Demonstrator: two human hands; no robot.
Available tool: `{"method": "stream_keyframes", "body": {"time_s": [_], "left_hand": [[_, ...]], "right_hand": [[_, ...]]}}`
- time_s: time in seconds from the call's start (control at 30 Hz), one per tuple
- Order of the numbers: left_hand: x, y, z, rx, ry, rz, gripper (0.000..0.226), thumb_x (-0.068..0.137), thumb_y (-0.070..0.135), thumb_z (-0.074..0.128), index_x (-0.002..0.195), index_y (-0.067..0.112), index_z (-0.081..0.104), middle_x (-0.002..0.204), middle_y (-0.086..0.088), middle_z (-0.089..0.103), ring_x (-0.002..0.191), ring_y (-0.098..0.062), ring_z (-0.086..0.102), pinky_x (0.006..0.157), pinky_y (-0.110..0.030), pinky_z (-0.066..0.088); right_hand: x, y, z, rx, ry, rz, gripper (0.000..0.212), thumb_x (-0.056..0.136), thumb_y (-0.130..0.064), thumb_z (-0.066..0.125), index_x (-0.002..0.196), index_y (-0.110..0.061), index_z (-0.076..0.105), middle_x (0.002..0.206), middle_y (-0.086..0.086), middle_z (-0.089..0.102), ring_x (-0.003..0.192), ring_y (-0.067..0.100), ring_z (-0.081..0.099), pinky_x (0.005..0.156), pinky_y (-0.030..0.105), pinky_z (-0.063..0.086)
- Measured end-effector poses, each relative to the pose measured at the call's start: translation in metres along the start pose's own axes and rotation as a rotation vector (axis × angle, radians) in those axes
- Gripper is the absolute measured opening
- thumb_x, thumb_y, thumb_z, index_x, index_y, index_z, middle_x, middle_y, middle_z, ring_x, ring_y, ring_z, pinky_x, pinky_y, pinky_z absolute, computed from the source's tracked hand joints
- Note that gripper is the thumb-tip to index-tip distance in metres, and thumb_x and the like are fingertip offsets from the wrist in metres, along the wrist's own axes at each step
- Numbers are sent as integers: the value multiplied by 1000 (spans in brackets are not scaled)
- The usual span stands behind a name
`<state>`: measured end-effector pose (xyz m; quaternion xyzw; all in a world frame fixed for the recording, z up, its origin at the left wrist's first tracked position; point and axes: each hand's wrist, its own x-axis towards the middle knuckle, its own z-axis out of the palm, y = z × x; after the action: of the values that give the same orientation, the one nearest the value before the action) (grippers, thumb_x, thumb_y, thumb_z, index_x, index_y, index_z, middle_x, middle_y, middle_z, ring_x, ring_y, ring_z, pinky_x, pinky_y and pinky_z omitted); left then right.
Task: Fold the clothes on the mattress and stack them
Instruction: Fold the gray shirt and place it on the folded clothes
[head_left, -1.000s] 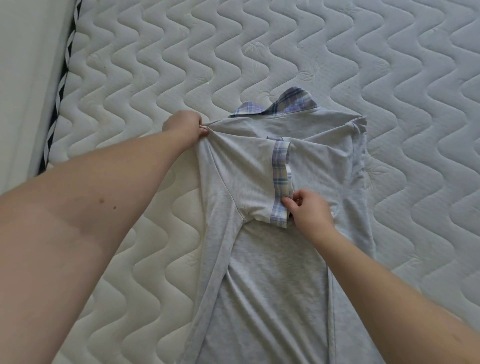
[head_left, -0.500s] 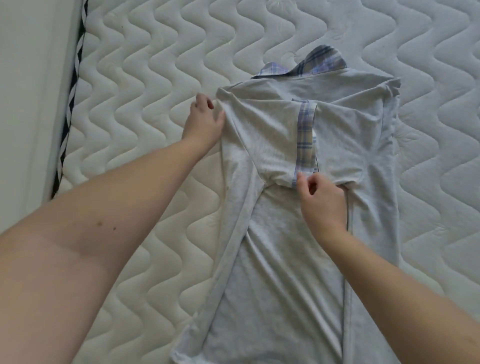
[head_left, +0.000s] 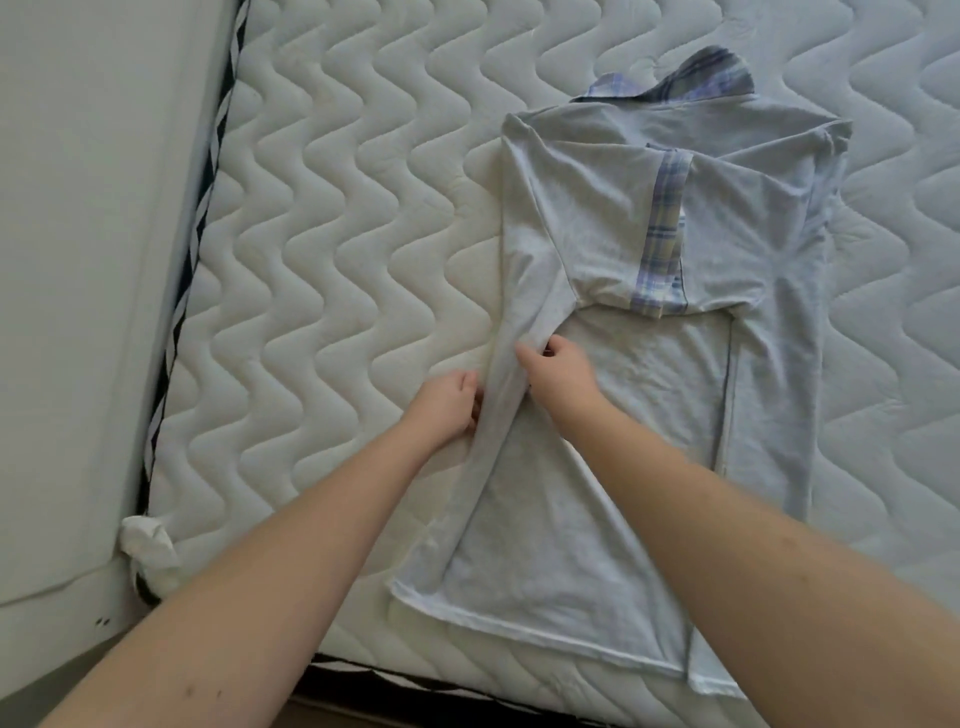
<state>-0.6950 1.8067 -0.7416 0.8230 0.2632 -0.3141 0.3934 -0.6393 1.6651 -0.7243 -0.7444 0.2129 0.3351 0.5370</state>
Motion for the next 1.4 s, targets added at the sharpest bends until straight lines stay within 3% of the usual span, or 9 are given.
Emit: {"method": "stream_keyframes", "body": {"time_s": [0.13, 0.27, 0.33, 0.57, 0.77, 0.87, 1.03, 1.23, 1.4], "left_hand": [[-43, -29, 11, 68, -32, -10, 37, 105, 25, 37, 96, 1, 64, 106, -22, 67, 100, -33, 62, 79, -36, 44], [-74, -36, 12, -140, -61, 3, 25, 99, 11, 46, 112, 9, 68, 103, -13, 71, 89, -24, 65, 72, -29, 49], [-85, -39, 14, -197, -91, -11, 28, 95, 8, 51, 119, 12, 65, 95, -10, 70, 76, -18, 61, 61, -23, 47], [-123, -58, 32, -350, -224, -54, 34, 79, 20, 80, 103, 17, 57, 90, -7, 55, 71, -15, 59, 53, -23, 54], [-141, -66, 55, -193, 38, 27, 20, 94, 38, 61, 83, 21, 58, 72, 2, 63, 67, -15, 62, 61, -29, 50], [-142, -74, 62, -120, 160, 3, 14, 96, 35, 57, 94, 21, 57, 81, 4, 61, 75, -15, 57, 65, -24, 40], [-148, -84, 88, 8, -43, -45, 26, 95, 23, 58, 116, 9, 60, 108, -10, 67, 99, -27, 62, 83, -30, 45], [-160, -91, 106, 15, -90, -131, 36, 97, 35, 55, 119, 7, 60, 117, -13, 66, 109, -30, 60, 82, -30, 44], [-170, -109, 112, -52, -131, -277, 39, 100, 37, 50, 116, 3, 60, 114, -17, 64, 104, -33, 61, 80, -35, 51]], "right_hand": [[-26, 13, 14, 48, -45, 8, 15, 88, -23, 62, 94, -10, 66, 89, 11, 70, 84, 29, 65, 77, 44, 54], [-49, 29, 28, 74, -146, 157, 22, 94, -30, 57, 102, -12, 64, 98, 13, 70, 92, 31, 68, 85, 48, 57], [-59, 34, 26, 133, -213, 273, 28, 97, -33, 55, 114, -11, 59, 101, 12, 68, 89, 27, 69, 76, 40, 59], [-89, 52, 17, 76, -308, 383, 34, 95, -25, 60, 126, -12, 54, 111, 12, 66, 99, 30, 66, 85, 44, 56], [-100, 73, -6, 47, -218, 225, 27, 91, -9, 52, 116, -8, 63, 101, 9, 70, 87, 25, 70, 62, 31, 59], [-102, 91, -25, -69, -175, 165, 23, 88, -13, 53, 107, -13, 66, 99, 6, 72, 87, 23, 70, 74, 40, 60], [-108, 121, -43, -220, -128, 179, 24, 90, -19, 58, 112, -14, 63, 101, 1, 68, 91, 22, 66, 85, 43, 57], [-126, 155, -38, -201, -363, 322, 24, 93, -18, 63, 115, -9, 66, 100, 3, 71, 93, 21, 68, 89, 40, 57], [-138, 180, -36, -397, -349, 297, 17, 98, -20, 57, 89, -8, 66, 88, 16, 71, 72, 25, 68, 73, 38, 57]]}}
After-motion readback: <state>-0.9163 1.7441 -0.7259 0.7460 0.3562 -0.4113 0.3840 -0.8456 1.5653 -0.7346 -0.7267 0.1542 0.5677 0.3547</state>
